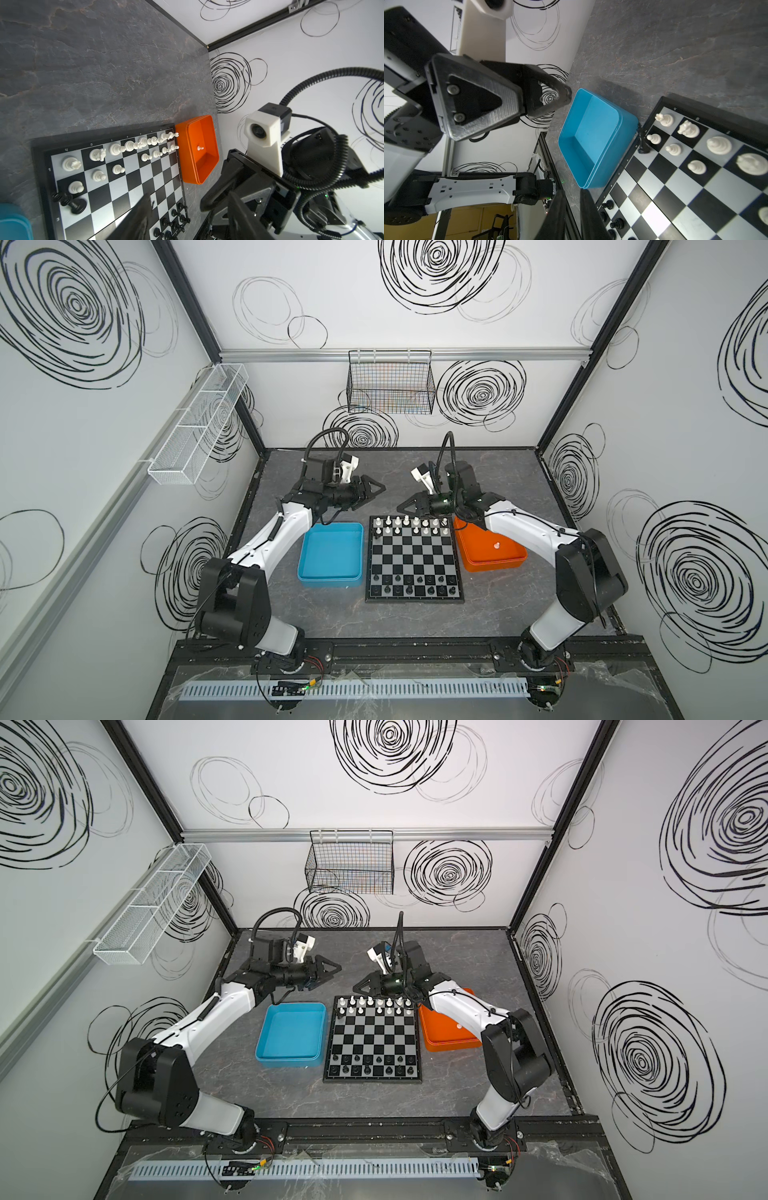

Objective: Set up the chess pieces on the board

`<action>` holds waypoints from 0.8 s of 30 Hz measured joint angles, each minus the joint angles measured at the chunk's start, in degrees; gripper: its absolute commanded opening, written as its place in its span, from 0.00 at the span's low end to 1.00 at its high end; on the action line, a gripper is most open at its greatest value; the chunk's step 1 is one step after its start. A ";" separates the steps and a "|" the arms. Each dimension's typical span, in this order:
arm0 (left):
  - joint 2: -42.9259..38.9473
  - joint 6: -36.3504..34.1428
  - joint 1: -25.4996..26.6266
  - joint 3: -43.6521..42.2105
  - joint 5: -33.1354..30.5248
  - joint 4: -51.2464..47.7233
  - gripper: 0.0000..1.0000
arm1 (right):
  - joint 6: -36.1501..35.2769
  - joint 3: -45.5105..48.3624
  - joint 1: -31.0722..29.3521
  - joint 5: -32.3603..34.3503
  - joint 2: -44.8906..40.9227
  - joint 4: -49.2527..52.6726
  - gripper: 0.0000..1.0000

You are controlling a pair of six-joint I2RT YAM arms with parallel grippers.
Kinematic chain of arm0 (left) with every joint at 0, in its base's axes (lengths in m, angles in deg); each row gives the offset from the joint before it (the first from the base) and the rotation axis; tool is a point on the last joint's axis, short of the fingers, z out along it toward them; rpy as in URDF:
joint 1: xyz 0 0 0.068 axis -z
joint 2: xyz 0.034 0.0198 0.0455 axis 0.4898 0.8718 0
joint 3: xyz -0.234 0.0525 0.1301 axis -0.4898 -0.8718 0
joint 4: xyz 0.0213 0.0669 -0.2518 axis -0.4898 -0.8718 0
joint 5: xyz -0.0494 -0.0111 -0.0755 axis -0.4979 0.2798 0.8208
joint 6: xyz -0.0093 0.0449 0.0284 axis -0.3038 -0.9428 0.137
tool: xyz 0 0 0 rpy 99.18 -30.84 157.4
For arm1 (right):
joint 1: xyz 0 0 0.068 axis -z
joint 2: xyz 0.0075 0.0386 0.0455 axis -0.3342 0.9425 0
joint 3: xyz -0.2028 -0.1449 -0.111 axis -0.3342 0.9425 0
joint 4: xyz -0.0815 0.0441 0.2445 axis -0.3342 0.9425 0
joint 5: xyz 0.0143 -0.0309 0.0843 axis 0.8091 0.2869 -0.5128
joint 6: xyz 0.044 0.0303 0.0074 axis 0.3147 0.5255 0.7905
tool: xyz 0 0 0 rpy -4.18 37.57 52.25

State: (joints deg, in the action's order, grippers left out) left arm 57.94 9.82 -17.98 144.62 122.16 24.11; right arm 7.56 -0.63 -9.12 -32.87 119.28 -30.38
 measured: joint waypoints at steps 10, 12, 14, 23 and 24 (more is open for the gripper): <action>2.84 -13.99 -2.84 0.00 0.50 -11.96 0.61 | -9.66 1.05 2.16 3.89 -0.28 8.83 0.20; 2.82 -14.62 -3.37 -0.09 -1.18 -12.74 0.61 | -10.91 1.07 2.32 5.31 -0.28 10.27 0.21; 2.73 -15.39 -3.65 -0.09 -3.87 -13.49 0.60 | -11.91 1.07 2.32 6.82 -0.28 11.52 0.23; 2.49 -25.00 0.39 0.94 -18.56 -21.07 0.54 | -13.66 0.81 2.34 11.93 -0.52 14.45 0.26; 2.51 -26.23 1.49 1.16 -20.11 -21.64 0.54 | -13.70 0.81 2.40 12.11 -0.55 14.45 0.26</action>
State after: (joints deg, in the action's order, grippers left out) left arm 60.45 -16.41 -16.49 145.78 102.05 2.47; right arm -6.15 0.17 -6.72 -20.76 118.73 -15.93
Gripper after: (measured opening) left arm 0.547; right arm 0.253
